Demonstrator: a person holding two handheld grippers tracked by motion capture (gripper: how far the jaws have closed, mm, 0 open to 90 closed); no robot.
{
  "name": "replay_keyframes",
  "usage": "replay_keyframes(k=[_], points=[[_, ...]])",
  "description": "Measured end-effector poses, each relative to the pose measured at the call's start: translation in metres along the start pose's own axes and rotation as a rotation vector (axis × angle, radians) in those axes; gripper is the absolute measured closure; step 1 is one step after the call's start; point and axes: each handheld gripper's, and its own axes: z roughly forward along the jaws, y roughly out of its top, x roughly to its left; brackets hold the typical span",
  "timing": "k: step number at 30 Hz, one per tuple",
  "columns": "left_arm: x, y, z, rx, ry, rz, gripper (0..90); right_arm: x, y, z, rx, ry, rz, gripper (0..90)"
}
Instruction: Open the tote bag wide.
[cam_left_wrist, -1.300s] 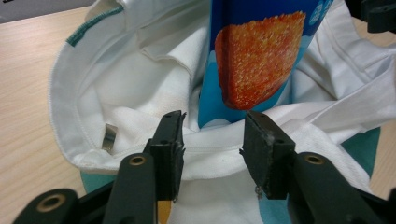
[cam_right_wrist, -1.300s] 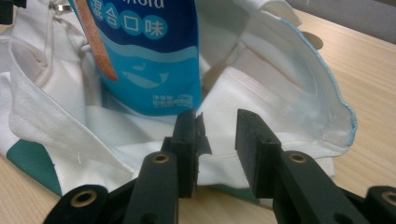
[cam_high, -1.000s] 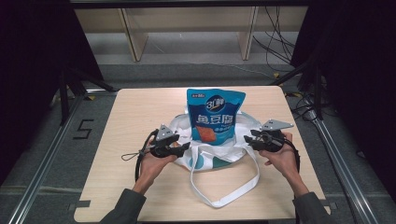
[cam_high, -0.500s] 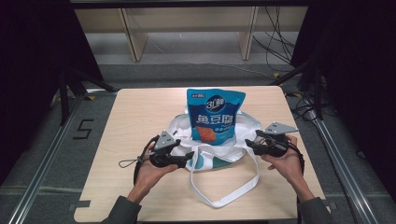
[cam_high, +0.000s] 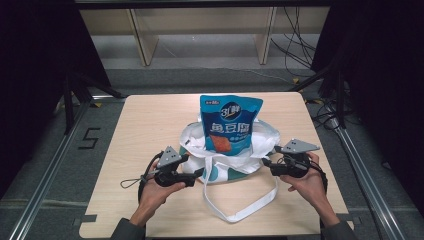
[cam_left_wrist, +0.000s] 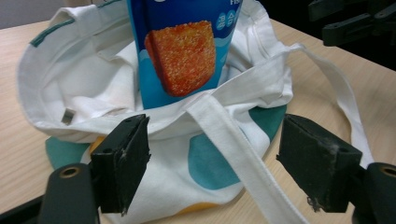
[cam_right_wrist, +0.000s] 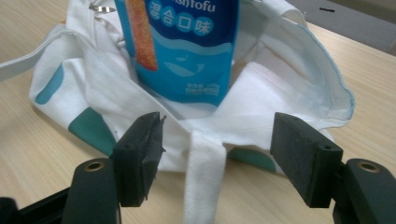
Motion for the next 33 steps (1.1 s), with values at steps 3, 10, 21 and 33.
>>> replay_keyframes(k=[3,10,21,33], points=[[-0.001,-0.005,-0.002,0.004,0.007,-0.013,23.3,0.003,-0.001,-0.001,-0.011,-0.002,-0.010,34.6],[-0.005,-0.016,-0.005,0.019,0.002,-0.018,20.3,0.012,-0.004,-0.005,-0.014,-0.003,-0.027,34.5],[-0.016,-0.031,-0.011,0.011,0.004,0.018,18.1,0.019,-0.017,-0.010,0.008,-0.010,-0.035,34.0],[-0.021,-0.052,-0.024,0.041,0.007,0.046,16.2,0.034,-0.039,-0.021,0.025,-0.004,-0.047,32.4]])
